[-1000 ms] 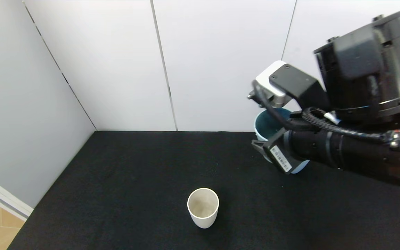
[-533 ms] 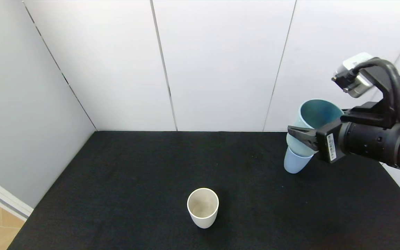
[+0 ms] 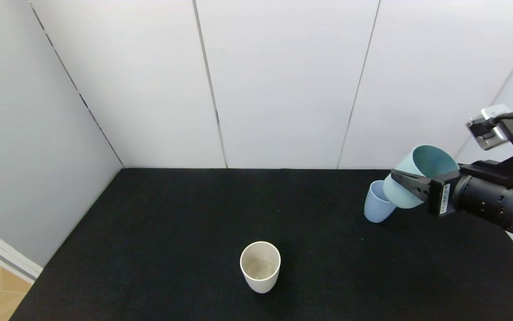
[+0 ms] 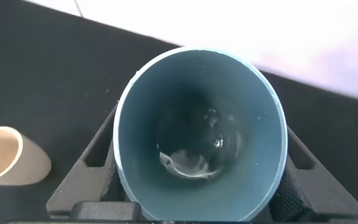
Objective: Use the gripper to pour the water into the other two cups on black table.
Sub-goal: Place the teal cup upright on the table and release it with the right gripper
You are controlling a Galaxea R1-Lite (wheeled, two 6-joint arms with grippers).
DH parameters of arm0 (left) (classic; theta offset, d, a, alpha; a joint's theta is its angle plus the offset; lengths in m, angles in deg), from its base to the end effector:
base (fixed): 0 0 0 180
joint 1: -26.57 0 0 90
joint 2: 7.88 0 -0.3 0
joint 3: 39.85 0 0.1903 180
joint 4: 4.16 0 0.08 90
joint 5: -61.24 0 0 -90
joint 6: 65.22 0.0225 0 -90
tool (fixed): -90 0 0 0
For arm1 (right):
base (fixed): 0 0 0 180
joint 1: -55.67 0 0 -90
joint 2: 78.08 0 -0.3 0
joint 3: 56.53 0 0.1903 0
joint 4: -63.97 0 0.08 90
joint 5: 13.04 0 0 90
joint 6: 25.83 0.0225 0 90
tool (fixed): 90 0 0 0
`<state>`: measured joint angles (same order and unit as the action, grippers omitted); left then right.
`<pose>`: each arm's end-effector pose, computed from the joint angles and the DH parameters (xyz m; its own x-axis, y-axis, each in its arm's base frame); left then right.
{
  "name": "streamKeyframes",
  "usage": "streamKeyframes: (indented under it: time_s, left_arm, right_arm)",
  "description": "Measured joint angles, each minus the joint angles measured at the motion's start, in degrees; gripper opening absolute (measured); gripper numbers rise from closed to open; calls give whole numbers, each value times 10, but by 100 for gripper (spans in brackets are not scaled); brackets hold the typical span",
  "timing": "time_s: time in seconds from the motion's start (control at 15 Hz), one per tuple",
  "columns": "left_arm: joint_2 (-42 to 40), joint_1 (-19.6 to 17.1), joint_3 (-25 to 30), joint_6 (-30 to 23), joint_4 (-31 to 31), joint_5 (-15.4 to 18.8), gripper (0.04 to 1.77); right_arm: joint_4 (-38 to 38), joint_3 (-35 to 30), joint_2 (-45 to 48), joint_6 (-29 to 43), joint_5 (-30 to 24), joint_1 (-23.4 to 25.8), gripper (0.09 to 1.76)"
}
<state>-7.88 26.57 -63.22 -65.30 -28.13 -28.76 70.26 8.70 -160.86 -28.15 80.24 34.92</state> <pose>-0.0228 0.0000 0.0744 0.9999 0.0000 -0.0105 0.0000 1.0000 -0.0014 0.2288 0.0853 0.2202 0.9359 0.2934 -0.1949 -0.3084 0.9499 -0.0509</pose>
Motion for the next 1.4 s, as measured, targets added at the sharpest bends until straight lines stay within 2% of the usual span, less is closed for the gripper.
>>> streamKeyframes:
  time_s: [0.47,0.93,1.27,1.4]
  left_arm:
    - [0,0,0,0,0,0,172]
    - [0,0,0,0,0,0,172]
    - [0,0,0,0,0,0,172]
    - [0,0,0,0,0,0,172]
  right_arm:
    - [212,-85,-124,13,-19,13,123]
    - [243,-121,-202,15,-15,-9,123]
    - [362,-155,-272,13,-19,-22,123]
    - [377,-167,-298,11,-19,-26,123]
